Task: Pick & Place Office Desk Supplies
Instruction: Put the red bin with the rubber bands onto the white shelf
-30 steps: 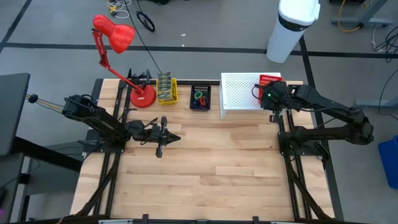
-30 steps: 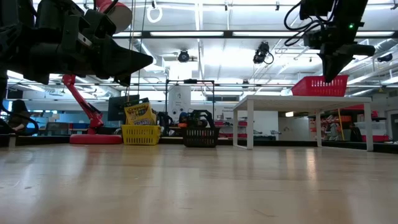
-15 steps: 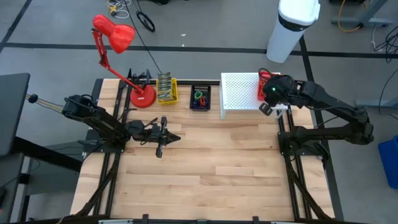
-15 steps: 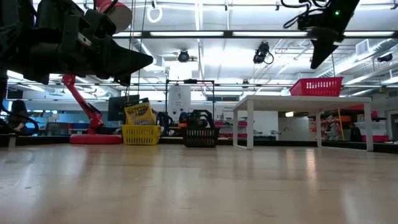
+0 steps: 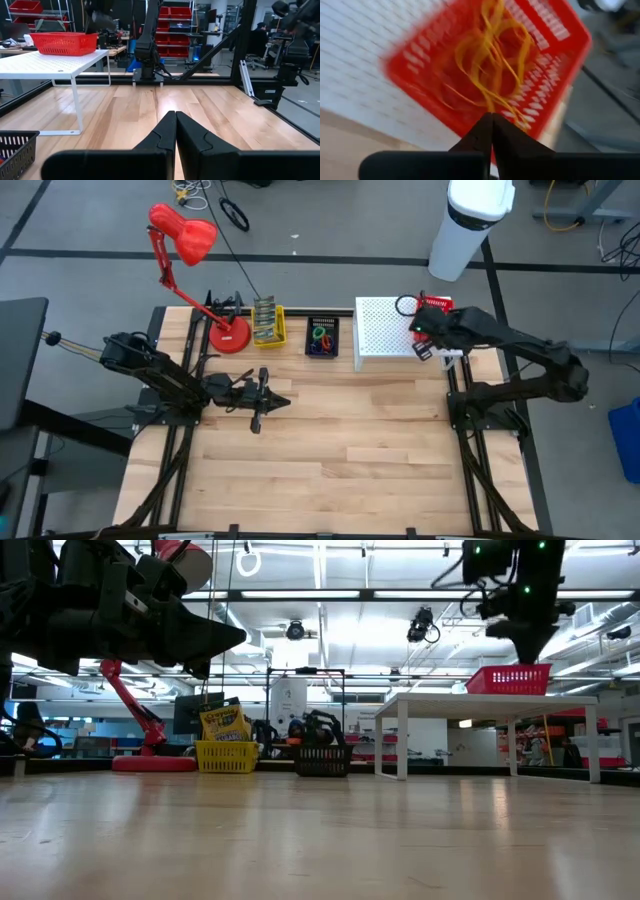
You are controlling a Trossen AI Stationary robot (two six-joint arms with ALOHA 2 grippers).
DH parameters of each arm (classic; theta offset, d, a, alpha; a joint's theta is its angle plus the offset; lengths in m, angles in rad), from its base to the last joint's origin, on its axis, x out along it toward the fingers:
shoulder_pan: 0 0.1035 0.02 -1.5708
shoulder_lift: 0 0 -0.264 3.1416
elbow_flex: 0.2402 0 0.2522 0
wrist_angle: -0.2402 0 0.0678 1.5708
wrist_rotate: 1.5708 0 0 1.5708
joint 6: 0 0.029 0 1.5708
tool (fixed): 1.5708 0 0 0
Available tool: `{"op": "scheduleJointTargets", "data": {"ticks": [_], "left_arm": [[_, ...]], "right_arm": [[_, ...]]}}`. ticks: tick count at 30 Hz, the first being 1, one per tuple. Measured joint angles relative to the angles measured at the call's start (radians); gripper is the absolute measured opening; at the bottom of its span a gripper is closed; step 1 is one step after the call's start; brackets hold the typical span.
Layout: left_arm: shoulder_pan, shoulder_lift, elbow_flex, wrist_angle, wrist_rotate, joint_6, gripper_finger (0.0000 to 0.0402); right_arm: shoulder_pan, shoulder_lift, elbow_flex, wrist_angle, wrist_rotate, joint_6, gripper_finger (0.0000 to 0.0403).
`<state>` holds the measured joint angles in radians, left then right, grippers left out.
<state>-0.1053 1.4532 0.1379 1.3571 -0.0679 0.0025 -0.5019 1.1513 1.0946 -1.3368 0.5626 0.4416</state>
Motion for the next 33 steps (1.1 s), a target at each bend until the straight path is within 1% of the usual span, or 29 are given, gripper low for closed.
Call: {"op": "scheduleJointTargets", "data": {"ticks": [3,6,11,16,20,23,26,28,30,33], "left_arm": [[0.000,0.000,0.000,0.000,0.000,-0.001,0.0013],[0.000,0.000,0.000,0.000,-0.001,-0.003,0.0013],[0.000,0.000,0.000,0.000,-0.002,-0.003,0.0013],[0.000,0.000,0.000,0.000,0.009,-0.011,0.0013],[0.000,0.000,0.000,0.000,0.009,-0.013,0.0013],[0.000,0.000,0.000,0.000,0.009,-0.007,0.0013],[0.000,0.000,0.000,0.000,0.009,-0.006,0.0013],[0.000,0.000,0.000,0.000,0.009,-0.006,0.0013],[0.000,0.000,0.000,0.000,0.009,-0.006,0.0013],[0.000,0.000,0.000,0.000,0.009,-0.006,0.0013]], "right_arm": [[-0.019,0.038,0.000,-0.058,0.058,0.018,0.0018],[-0.017,0.056,0.000,-0.063,0.093,0.023,0.0005],[-0.019,0.057,0.000,-0.093,0.100,0.025,0.0014],[-0.046,0.057,0.000,-0.164,0.101,0.046,0.0004],[-0.063,0.049,0.000,-0.172,0.132,0.051,0.0011],[-0.062,0.044,0.000,-0.168,0.136,0.051,0.0014],[-0.061,0.041,0.005,-0.144,0.128,0.052,0.0009],[-0.061,0.041,0.010,-0.091,0.118,0.046,0.0006],[-0.061,0.041,0.013,0.004,0.089,0.003,0.0005],[-0.061,0.041,0.013,0.159,0.019,-0.061,0.0009]]}}
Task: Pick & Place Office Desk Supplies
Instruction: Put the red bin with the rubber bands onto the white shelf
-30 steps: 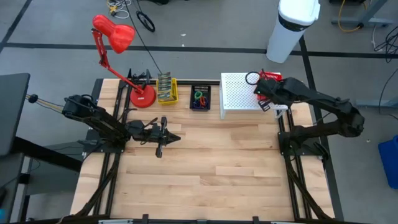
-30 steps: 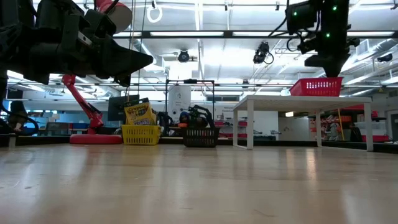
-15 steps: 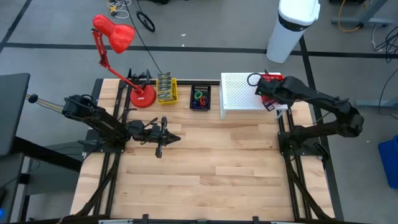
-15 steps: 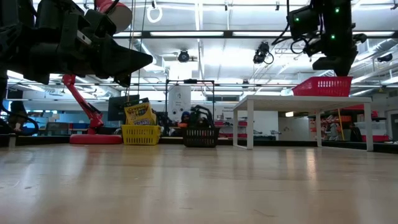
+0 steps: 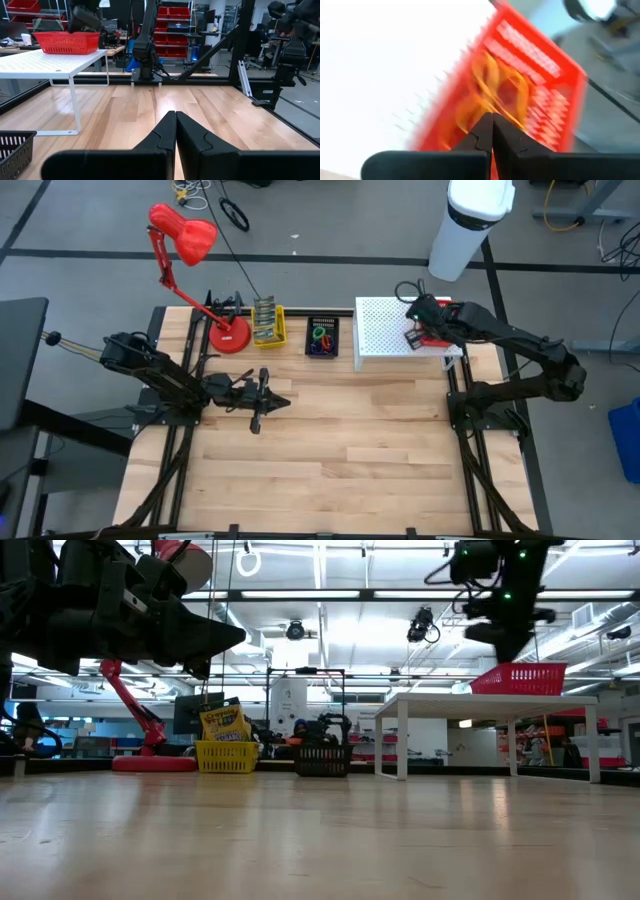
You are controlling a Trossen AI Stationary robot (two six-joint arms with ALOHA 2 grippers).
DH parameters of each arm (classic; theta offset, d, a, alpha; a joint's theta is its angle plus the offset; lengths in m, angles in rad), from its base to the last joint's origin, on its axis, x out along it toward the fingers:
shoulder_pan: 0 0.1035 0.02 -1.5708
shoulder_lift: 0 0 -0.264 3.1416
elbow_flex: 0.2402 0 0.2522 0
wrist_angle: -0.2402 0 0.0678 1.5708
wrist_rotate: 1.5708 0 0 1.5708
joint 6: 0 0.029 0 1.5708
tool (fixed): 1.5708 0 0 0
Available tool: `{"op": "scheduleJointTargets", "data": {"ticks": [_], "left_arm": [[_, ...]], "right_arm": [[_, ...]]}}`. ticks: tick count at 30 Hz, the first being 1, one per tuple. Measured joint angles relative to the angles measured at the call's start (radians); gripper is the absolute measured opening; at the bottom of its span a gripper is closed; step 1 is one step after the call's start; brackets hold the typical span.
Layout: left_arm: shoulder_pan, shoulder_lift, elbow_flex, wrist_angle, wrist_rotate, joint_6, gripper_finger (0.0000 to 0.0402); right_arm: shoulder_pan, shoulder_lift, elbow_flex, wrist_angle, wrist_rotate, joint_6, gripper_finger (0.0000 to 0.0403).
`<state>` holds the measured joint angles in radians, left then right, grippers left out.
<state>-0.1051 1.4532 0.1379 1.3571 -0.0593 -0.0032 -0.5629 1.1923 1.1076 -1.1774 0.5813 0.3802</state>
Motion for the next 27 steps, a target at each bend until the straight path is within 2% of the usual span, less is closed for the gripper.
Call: {"op": "scheduleJointTargets", "data": {"ticks": [3,8,15,21,27], "left_arm": [[0.000,0.000,0.000,0.000,0.000,0.000,0.0013],[0.000,0.000,0.000,0.000,0.000,0.000,0.0013],[0.000,0.000,0.000,0.000,0.000,0.000,0.0013],[0.000,0.000,0.000,0.000,0.000,0.000,0.0013],[0.000,0.000,0.000,0.000,0.000,0.000,0.0013]], "right_arm": [[0.000,0.000,0.003,0.103,-0.032,-0.044,0.0011],[0.000,0.000,0.050,0.104,-0.008,-0.045,0.0008],[0.000,0.053,0.032,0.160,-0.109,-0.038,0.0008],[-0.002,0.113,0.030,0.209,-0.103,-0.056,0.0008],[-0.017,0.115,0.030,0.186,-0.076,-0.056,0.0008]]}}
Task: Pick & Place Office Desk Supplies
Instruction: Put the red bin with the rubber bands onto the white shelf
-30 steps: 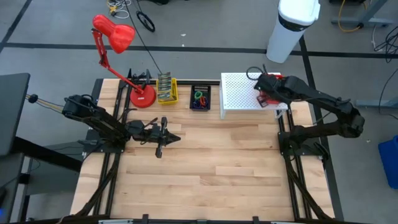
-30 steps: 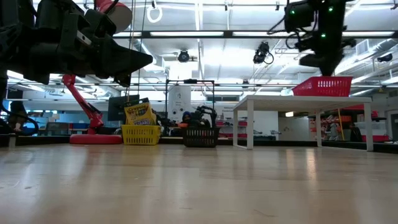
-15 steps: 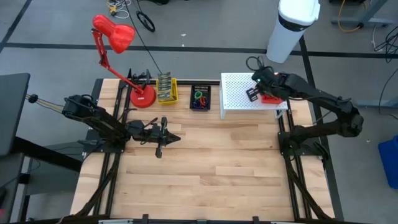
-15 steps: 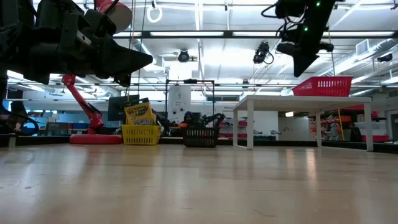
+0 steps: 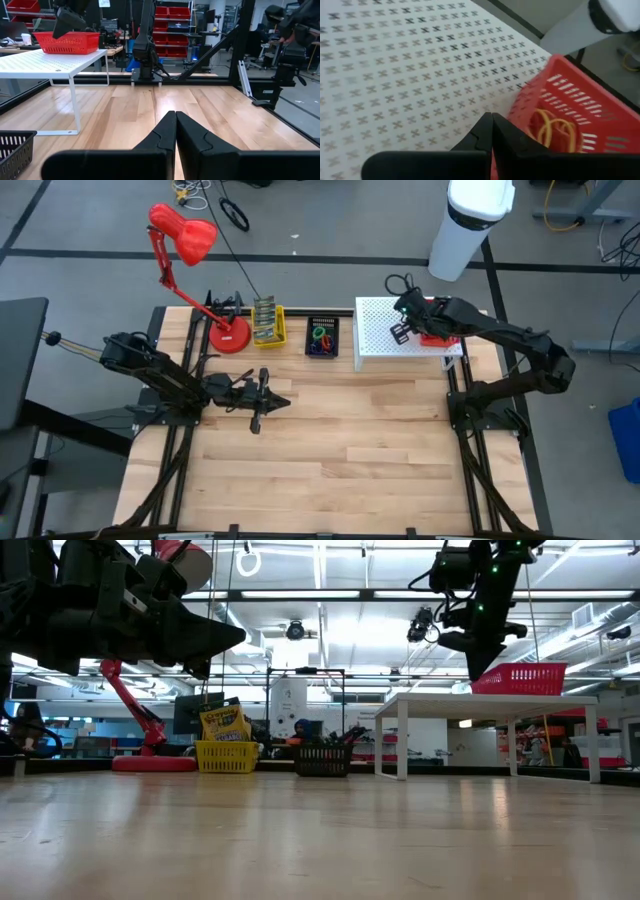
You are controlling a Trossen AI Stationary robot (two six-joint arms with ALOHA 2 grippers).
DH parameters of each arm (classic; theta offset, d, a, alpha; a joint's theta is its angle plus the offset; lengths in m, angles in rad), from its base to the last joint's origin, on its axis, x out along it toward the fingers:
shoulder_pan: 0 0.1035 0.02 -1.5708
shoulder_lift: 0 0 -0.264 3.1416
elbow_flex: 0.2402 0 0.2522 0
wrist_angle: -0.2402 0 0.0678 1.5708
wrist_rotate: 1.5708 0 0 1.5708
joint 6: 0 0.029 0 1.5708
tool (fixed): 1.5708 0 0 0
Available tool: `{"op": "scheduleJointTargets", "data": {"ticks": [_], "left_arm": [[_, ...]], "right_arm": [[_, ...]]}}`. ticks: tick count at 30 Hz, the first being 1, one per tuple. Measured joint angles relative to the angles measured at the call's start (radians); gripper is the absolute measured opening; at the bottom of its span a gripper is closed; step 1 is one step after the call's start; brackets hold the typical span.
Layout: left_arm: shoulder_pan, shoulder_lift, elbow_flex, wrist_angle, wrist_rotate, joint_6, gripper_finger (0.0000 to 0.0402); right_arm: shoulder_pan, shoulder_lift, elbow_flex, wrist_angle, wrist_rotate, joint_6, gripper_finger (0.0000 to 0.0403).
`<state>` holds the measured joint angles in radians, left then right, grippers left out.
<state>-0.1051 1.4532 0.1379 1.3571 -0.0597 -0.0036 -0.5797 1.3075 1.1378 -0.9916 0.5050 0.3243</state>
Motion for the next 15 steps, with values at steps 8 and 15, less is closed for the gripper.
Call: {"op": "scheduleJointTargets", "data": {"ticks": [8,15], "left_arm": [[0.000,0.000,0.000,0.000,0.000,0.000,0.0013],[0.000,0.000,0.000,-0.001,0.000,0.000,0.0013]], "right_arm": [[-0.004,0.000,0.000,-0.013,0.026,0.008,0.0008],[-0.046,0.000,0.000,-0.017,0.027,0.011,0.0008]]}}
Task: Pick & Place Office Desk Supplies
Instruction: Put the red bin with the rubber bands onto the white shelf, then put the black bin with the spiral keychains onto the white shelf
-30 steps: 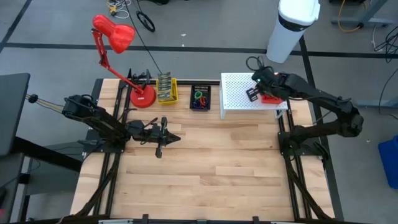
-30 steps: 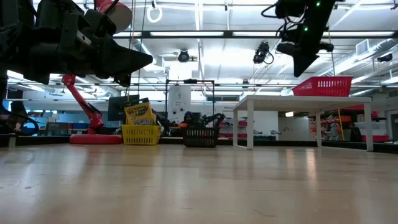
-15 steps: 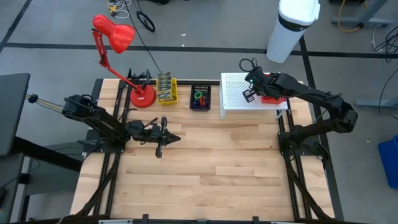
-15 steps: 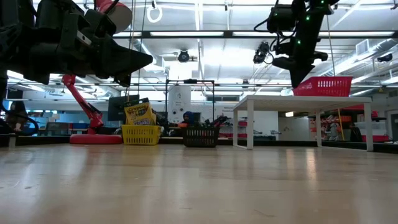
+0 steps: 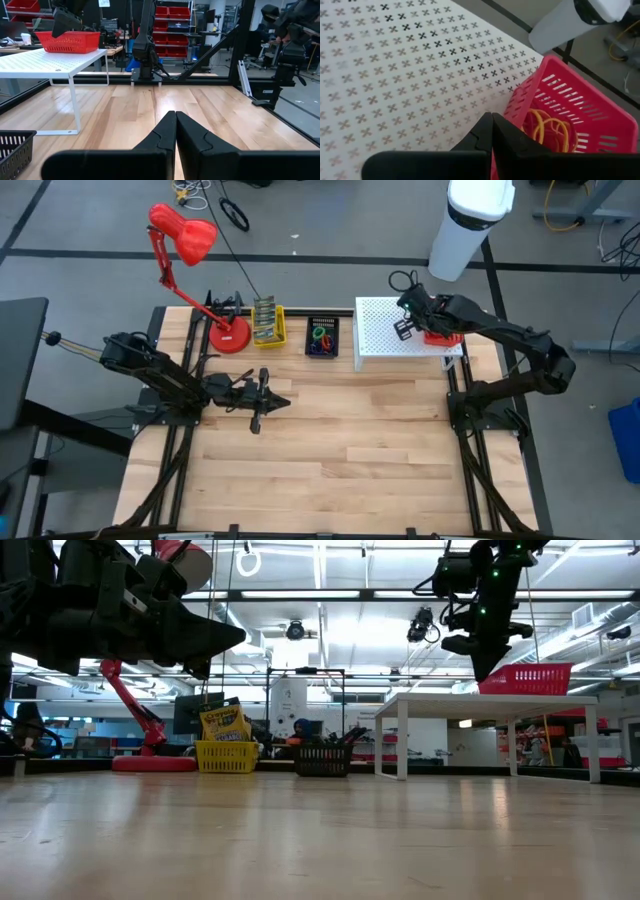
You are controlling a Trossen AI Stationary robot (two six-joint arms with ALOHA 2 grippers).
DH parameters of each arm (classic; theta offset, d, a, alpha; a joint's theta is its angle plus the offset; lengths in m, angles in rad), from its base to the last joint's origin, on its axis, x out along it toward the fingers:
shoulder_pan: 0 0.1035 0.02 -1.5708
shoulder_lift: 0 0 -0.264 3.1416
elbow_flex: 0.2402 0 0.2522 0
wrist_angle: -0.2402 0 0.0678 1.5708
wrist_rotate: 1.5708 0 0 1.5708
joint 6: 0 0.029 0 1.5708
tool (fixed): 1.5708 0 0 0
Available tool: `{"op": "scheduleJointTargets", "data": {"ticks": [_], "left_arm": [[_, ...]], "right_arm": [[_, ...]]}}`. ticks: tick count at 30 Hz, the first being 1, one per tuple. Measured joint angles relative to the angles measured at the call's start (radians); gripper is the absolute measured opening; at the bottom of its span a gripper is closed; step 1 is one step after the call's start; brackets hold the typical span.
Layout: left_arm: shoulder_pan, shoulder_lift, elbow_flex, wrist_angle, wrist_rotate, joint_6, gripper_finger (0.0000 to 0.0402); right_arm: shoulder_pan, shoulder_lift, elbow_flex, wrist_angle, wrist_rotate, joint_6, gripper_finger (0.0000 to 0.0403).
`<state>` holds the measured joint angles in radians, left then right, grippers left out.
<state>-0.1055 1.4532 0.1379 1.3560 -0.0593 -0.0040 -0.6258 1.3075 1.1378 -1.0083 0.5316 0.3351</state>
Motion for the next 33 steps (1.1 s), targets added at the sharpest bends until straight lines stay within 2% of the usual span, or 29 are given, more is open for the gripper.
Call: {"op": "scheduleJointTargets", "data": {"ticks": [9,12,18,22,25,27,30,33], "left_arm": [[0.000,0.000,0.000,-0.003,0.000,-0.008,0.0013],[0.000,0.000,0.003,-0.055,0.004,-0.095,0.0013],[0.000,0.008,0.092,-0.344,-0.001,-0.071,0.0011],[-0.004,0.019,0.174,-0.438,-0.046,-0.012,0.0007],[-0.037,0.025,0.186,-0.427,-0.019,0.133,0.0006],[-0.056,0.025,0.168,-0.374,-0.039,0.177,0.0005],[-0.042,0.025,0.104,-0.238,-0.082,0.174,0.0005],[-0.003,0.025,0.030,-0.075,-0.053,0.131,0.0005]], "right_arm": [[0.002,-0.003,0.000,0.076,0.008,-0.031,0.0008],[0.022,-0.023,0.000,0.086,0.033,-0.080,0.0007],[0.226,-0.115,-0.017,0.190,-0.089,-0.121,0.0003],[0.416,-0.192,-0.134,0.435,-0.132,-0.122,0.0003],[0.550,-0.217,-0.261,0.690,-0.179,-0.107,0.0002],[0.621,-0.209,-0.326,0.819,-0.181,-0.108,0.0002],[0.679,-0.152,-0.350,0.900,-0.119,-0.129,0.0002],[0.668,-0.056,-0.302,0.899,-0.096,-0.137,0.0002]]}}
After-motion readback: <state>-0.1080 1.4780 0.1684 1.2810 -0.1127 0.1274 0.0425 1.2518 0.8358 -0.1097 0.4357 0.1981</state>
